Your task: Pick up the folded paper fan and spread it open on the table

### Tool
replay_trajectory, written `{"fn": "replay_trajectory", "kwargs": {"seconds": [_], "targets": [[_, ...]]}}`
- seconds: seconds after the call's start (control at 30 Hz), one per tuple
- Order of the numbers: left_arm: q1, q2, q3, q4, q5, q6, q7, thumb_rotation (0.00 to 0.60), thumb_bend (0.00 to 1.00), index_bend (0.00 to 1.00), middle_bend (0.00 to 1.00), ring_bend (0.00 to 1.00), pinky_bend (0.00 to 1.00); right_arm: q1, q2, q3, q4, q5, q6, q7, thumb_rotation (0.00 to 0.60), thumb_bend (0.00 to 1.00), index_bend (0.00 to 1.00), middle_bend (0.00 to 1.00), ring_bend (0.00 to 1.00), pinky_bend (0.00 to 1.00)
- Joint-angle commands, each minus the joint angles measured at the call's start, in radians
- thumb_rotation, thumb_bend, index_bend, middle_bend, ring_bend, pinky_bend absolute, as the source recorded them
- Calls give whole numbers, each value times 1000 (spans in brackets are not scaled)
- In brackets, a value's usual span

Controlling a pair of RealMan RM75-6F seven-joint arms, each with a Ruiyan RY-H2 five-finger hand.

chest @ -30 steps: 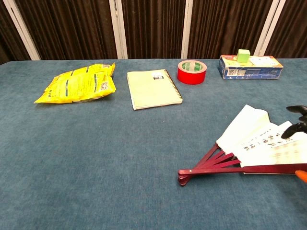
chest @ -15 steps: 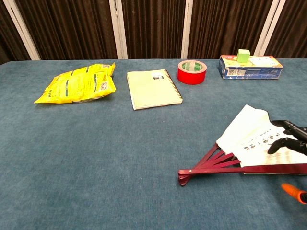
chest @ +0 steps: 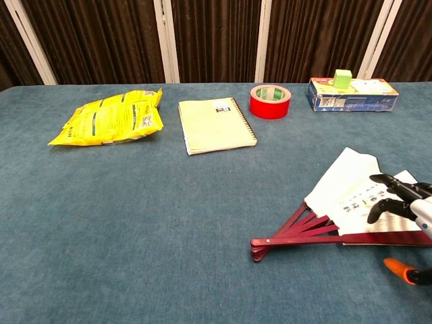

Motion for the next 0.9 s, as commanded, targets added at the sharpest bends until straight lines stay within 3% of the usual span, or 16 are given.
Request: {"fn": "replay_trajectory", "kwargs": {"seconds": [0.03, 0.9], "targets": [[0, -1, 1, 0, 1, -1, 3, 600, 225, 159, 0, 0, 47, 3, -4, 3, 6, 5, -5, 3, 600, 311, 394, 77, 143, 137], [-1, -9, 2, 0, 1, 1, 23, 600, 225, 162, 0, 0, 47, 58, -34, 39, 46, 45, -61, -25, 600, 311, 500, 77, 149, 137]]}}
